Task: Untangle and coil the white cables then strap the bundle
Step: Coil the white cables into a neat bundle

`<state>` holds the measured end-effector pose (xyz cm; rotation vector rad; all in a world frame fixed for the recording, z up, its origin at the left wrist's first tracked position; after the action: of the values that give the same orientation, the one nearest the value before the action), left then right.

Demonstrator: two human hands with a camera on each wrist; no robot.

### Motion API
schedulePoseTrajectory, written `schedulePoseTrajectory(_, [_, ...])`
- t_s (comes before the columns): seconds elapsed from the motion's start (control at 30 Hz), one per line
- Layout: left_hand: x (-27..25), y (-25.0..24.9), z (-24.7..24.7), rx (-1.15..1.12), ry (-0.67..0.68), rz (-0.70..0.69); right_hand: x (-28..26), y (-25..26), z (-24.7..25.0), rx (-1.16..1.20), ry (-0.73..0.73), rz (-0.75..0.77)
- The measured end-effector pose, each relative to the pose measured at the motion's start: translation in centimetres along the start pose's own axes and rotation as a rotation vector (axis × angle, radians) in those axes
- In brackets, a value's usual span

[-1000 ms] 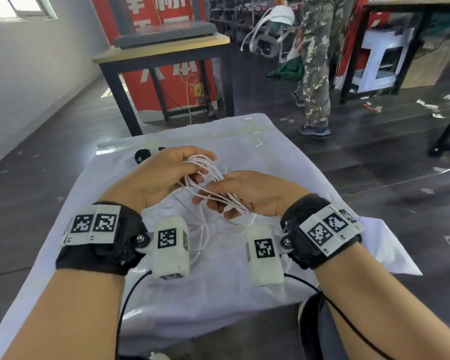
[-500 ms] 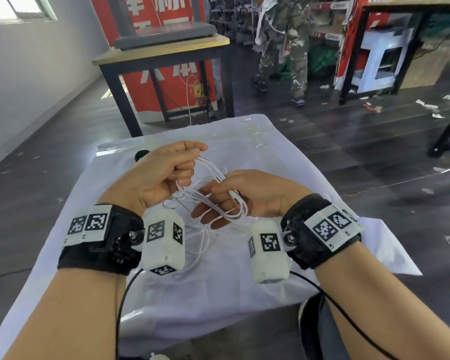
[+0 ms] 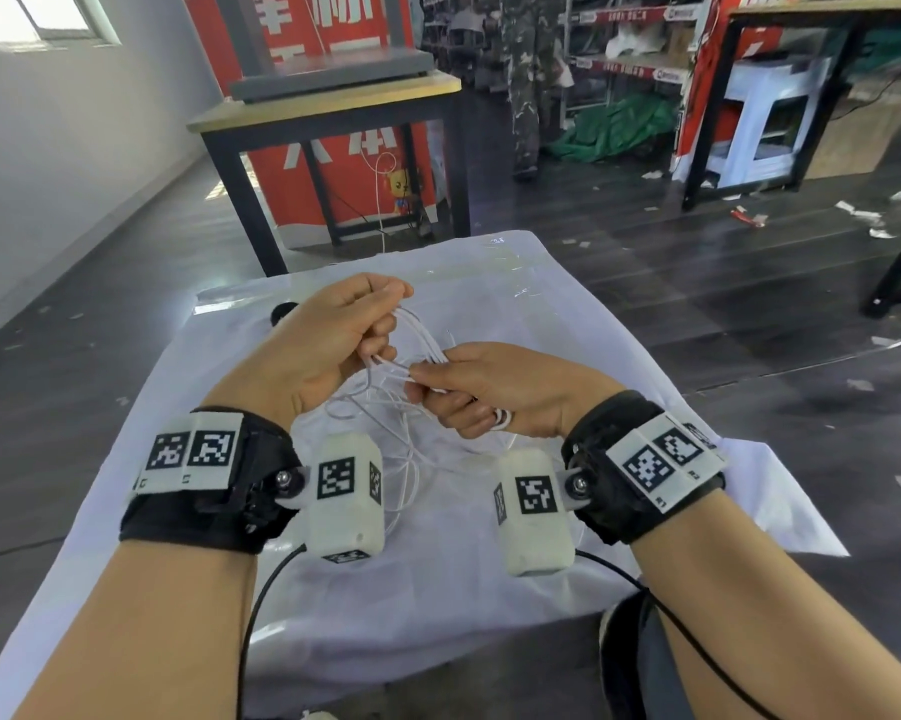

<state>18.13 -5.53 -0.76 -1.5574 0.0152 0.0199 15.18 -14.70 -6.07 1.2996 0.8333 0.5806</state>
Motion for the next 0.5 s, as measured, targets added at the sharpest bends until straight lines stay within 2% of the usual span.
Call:
schedulePoseTrajectory(0.13, [-0.1, -0.7, 0.7, 0.167, 0.05, -0.063, -0.2, 0.0, 0.6, 0.072, -0.015, 0.0])
schedulePoseTrajectory(0.37, [0.0, -1.2, 0.9, 0.108, -0.007, -0.195, -0.1, 0.5, 0.0, 0.032, 0.008, 0.037])
schedulePoseTrajectory(0.5, [0.1, -1.5, 1.8, 0.135, -0.08, -0.198, -0.1, 1.2, 1.6, 0.26, -0.103, 0.106])
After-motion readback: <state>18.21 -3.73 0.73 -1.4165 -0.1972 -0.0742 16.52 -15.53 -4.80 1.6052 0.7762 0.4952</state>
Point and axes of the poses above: each hand's wrist, its own x-axis towards the middle knuckle, its own z-axis out of the back of the hand, y = z × x, the point moved 10 cm from there along x, towards the middle knuckle, and after that the axes turned 7 degrees about -x, right-handed, at the moved point
